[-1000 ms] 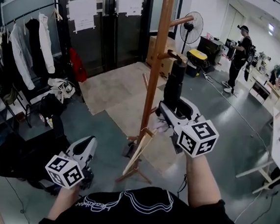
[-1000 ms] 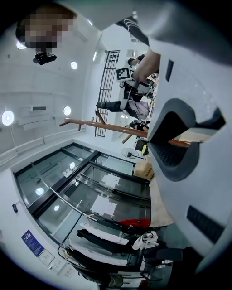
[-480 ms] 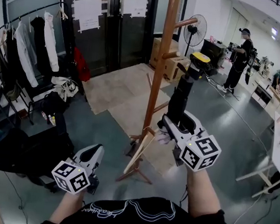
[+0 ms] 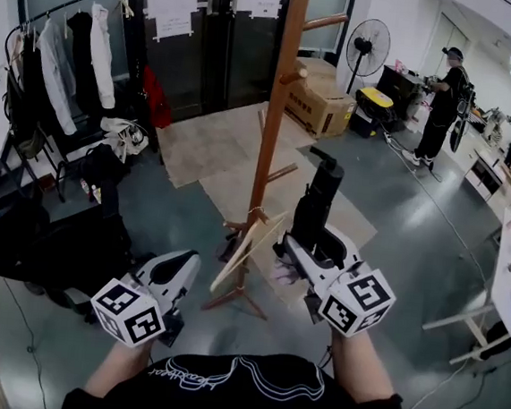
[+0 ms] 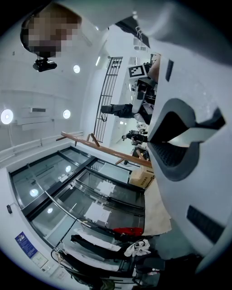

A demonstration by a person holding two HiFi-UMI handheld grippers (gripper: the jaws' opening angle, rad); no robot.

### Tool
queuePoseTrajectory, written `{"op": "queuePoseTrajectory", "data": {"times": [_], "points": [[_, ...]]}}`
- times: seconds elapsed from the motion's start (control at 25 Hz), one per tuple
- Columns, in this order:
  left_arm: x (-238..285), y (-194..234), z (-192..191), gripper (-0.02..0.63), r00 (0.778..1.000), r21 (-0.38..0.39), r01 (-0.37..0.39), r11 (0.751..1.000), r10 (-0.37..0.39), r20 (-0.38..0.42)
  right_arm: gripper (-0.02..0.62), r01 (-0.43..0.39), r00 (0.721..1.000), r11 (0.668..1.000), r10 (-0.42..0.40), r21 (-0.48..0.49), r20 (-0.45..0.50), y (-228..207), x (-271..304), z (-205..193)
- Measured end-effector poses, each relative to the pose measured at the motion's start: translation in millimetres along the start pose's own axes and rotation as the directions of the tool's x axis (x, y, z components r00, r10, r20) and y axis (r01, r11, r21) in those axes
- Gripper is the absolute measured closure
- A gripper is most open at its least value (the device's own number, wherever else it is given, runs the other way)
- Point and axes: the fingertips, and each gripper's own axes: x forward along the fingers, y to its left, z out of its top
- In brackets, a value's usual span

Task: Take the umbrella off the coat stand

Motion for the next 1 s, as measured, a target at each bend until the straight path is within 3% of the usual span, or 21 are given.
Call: {"op": "queuePoseTrajectory", "data": {"times": [0.44,1.0], "points": [[-7,-98,-27,0.601,1.000,0.024,0.018,1.000,-0.018,0.009,0.373,-0.082,0.995,0.993,0.086,0.090,-0.041,28,-95,-43],[-32,-151,-42,0.601,1.000,0.067,-0.010,0.998,0.008,0.030,0.373,-0.158,0.987,0.985,0.160,0.069,-0.029,59,-146,-51]]}}
